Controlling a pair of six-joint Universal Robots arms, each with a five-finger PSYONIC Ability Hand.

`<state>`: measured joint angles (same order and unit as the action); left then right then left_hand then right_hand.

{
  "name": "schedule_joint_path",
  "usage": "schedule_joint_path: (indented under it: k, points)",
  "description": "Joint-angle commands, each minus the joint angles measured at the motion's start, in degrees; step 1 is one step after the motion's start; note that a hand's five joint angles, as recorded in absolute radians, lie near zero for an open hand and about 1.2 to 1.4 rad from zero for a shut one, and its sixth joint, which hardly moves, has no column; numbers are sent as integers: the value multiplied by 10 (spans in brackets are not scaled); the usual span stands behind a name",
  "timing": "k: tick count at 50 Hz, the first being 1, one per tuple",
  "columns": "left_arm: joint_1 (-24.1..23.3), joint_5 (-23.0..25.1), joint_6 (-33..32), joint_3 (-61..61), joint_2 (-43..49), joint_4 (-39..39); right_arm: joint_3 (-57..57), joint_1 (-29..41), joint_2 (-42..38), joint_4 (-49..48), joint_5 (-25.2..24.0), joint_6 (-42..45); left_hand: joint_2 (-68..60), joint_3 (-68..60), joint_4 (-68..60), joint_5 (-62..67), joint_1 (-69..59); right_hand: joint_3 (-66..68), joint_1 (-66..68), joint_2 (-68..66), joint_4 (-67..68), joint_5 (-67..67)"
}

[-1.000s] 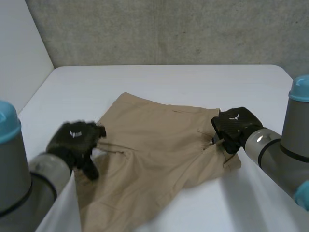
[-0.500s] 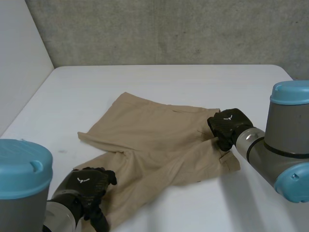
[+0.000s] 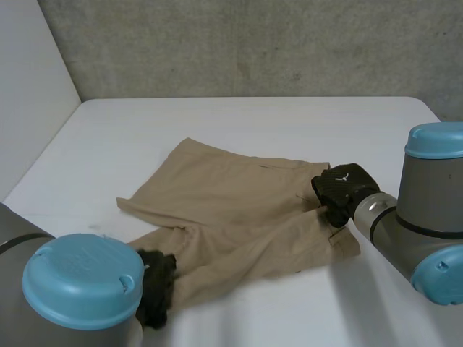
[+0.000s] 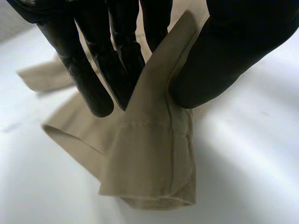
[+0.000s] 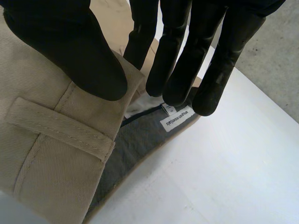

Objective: Fold the shorts.

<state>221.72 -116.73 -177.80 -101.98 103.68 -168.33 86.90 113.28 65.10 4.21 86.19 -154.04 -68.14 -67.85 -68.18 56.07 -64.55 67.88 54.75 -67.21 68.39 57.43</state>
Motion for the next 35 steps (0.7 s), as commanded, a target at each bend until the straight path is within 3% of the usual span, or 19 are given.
schedule_joint_path:
  k: [1,4,5,7,13,24,35]
  points:
    - [50,6,-119,-2,3,-79,12,-3,8,20,-5,9,-119,-121,-118,139,-155,121,252,-128,116,126]
    - [66,35,-165,-4,6,-97,9,-5,14,47,-7,16,-119,-121,-118,139,-155,67,198,-74,62,71]
    - [69,46,-176,-3,6,-101,6,-5,23,68,-9,22,-119,-121,-118,139,-155,-94,38,87,-99,-89]
    - [70,52,-179,-2,6,-103,2,-5,35,89,-16,28,-119,-121,-118,139,-155,-228,-96,221,-233,-223]
    - [69,56,-184,5,6,-104,-10,-5,86,165,-58,58,-119,-121,-118,139,-155,-352,-221,346,-357,-348]
    - [69,57,-184,32,26,-104,20,-7,152,208,-72,70,-119,-121,-118,139,-155,-411,-280,405,-417,-407]
    - [70,57,-185,52,48,-104,102,2,173,135,-65,70,-119,-121,-118,139,-155,-410,-278,403,-415,-405]
